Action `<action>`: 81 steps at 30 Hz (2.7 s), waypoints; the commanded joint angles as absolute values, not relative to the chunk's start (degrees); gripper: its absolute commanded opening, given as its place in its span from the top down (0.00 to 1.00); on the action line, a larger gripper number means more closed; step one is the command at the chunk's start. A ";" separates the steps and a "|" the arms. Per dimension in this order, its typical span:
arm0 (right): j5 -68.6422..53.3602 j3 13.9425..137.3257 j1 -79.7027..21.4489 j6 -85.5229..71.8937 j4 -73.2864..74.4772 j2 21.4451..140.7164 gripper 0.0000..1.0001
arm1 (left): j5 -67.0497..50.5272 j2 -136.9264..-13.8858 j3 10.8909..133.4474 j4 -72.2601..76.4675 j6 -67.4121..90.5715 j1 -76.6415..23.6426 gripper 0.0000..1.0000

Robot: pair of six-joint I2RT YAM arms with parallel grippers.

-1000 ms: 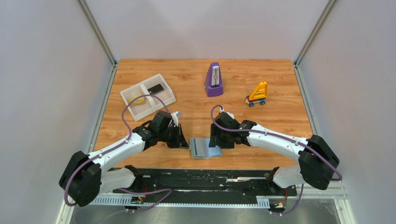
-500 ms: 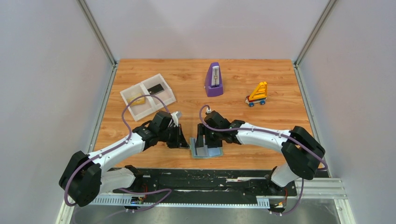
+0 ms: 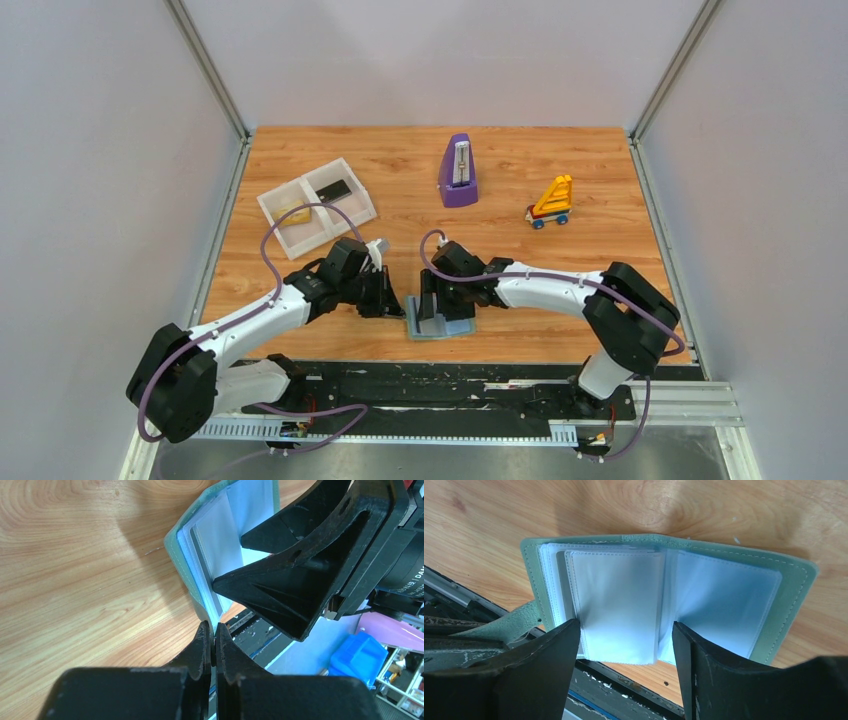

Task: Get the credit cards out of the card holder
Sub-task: Remove the credit card from the card holder.

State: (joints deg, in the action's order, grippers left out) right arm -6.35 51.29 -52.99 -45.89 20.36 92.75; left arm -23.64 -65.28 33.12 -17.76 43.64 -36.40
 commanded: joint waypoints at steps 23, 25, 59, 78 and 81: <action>9.89 56.80 -56.99 -48.74 33.57 95.89 0.31 | -23.30 -62.97 33.57 -17.79 43.86 -36.76 1.00; 10.79 56.86 -57.25 -49.17 34.48 95.23 0.32 | -23.31 -62.97 33.54 -17.82 43.86 -36.74 1.00; -3.66 55.17 -56.48 -39.26 25.95 88.69 0.26 | -24.15 -61.25 32.35 -16.72 44.31 -36.74 1.00; 2.46 53.73 -56.08 -43.28 27.67 93.43 0.32 | -24.35 -60.51 33.06 -16.97 44.65 -36.74 1.00; 6.59 54.49 -57.08 -43.65 30.61 93.02 0.33 | -24.12 -60.14 33.26 -17.40 44.57 -36.74 1.00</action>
State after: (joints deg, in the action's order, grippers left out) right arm -2.07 53.80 -56.14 -42.13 26.26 92.92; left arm -23.44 -62.17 32.25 -18.20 43.88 -36.40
